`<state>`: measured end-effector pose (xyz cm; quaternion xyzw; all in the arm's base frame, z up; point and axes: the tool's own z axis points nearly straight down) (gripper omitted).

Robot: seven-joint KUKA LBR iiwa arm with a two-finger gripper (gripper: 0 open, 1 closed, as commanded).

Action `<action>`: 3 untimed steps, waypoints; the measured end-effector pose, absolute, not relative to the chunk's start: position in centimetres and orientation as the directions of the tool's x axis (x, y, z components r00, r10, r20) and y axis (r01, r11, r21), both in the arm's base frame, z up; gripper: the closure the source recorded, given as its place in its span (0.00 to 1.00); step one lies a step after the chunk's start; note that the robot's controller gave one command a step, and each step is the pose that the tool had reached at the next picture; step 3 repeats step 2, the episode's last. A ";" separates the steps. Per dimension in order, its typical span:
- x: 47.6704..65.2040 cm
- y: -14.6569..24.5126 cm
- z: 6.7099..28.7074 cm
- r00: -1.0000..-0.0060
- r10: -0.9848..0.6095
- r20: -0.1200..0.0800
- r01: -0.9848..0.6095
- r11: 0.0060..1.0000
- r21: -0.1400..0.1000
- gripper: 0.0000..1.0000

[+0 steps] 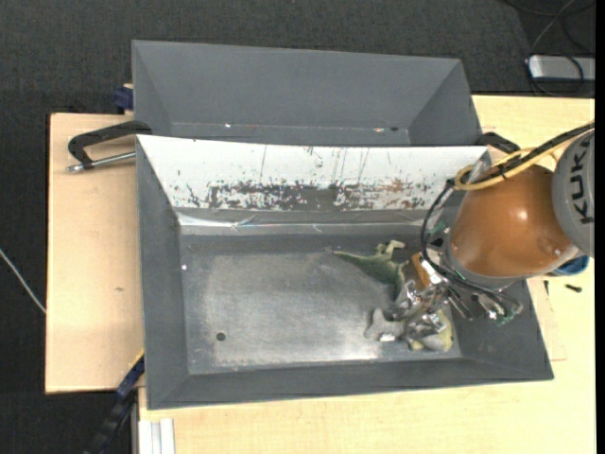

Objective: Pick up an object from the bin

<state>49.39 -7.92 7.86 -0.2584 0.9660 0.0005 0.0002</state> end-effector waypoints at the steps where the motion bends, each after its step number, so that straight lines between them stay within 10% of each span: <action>1: 55.6 -5.9 7.3 -0.699 -0.715 -0.001 -0.715 0.699 -0.002 1.00; 2: 58.8 -5.9 24.3 -0.397 -0.918 -0.007 -0.918 0.397 -0.012 1.00; 3: 58.8 -5.9 24.3 -0.397 -0.918 -0.007 -0.918 0.397 -0.012 1.00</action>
Offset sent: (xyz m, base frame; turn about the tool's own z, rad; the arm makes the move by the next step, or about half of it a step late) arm 0.0597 0.0197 -0.0086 -0.2764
